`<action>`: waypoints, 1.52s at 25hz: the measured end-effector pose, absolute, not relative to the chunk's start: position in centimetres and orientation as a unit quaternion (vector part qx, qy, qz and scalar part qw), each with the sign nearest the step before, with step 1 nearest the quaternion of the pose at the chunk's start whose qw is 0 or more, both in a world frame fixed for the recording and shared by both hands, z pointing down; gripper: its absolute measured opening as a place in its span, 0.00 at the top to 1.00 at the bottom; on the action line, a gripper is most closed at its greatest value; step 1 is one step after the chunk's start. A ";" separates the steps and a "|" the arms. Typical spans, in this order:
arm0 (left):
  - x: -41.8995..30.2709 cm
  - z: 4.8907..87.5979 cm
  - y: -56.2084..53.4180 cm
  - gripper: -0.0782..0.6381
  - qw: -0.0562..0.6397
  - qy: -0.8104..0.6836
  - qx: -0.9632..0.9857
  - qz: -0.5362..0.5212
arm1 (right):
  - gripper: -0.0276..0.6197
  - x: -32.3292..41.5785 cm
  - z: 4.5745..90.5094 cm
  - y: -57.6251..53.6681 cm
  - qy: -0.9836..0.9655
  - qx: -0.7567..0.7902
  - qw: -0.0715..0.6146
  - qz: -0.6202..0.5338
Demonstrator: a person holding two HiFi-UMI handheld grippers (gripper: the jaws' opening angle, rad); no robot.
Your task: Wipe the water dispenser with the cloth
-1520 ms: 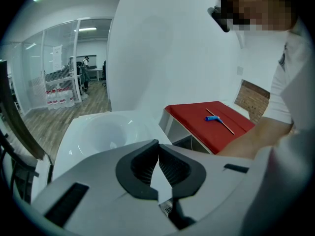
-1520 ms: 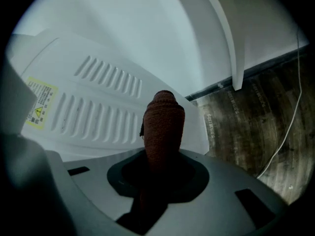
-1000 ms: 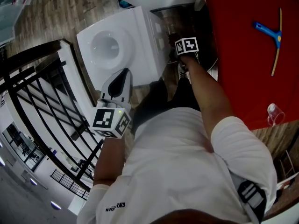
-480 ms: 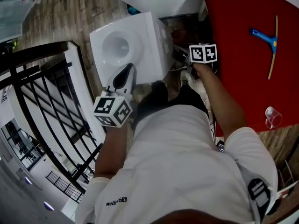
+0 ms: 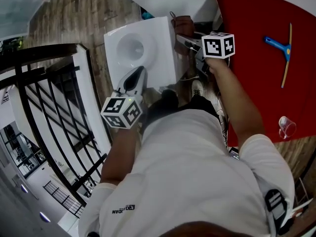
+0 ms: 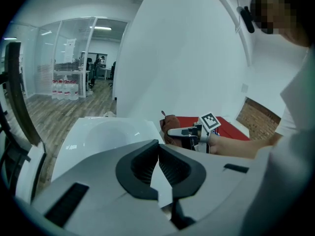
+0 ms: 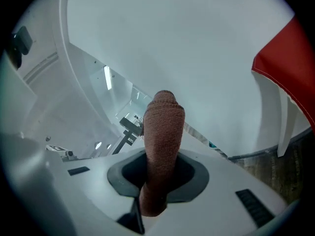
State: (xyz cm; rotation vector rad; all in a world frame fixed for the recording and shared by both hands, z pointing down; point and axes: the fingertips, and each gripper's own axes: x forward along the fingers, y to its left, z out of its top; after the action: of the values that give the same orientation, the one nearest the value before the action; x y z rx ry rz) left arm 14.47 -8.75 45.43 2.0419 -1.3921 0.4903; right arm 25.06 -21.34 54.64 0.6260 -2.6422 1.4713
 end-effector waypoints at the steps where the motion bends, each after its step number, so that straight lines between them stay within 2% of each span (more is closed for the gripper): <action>1: 14.4 45.4 -8.7 0.89 0.305 -0.527 0.771 0.186 | 0.83 24.8 54.3 -21.7 -0.857 0.201 0.025 0.473; 18: 13.8 45.7 -8.5 0.89 0.288 -0.543 0.763 0.201 | 0.83 23.4 60.3 -22.6 -0.840 0.196 0.063 0.502; 24: 14.7 46.0 -8.3 0.89 0.247 -0.535 0.769 0.249 | 0.83 23.2 63.7 -23.2 -0.835 0.199 0.085 0.506; 31: 16.2 46.6 -7.8 0.89 0.268 -0.523 0.769 0.250 | 0.83 23.5 68.6 -23.3 -0.818 0.208 0.109 0.525; 38: 16.6 46.7 -7.3 0.89 0.259 -0.520 0.768 0.270 | 0.83 23.6 74.4 -23.2 -0.808 0.215 0.154 0.527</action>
State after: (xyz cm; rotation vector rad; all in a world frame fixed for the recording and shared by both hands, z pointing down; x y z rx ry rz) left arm 16.62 -7.30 46.69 2.0810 -1.4087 0.7327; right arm 23.62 -23.20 74.42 0.6164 -2.3153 1.5098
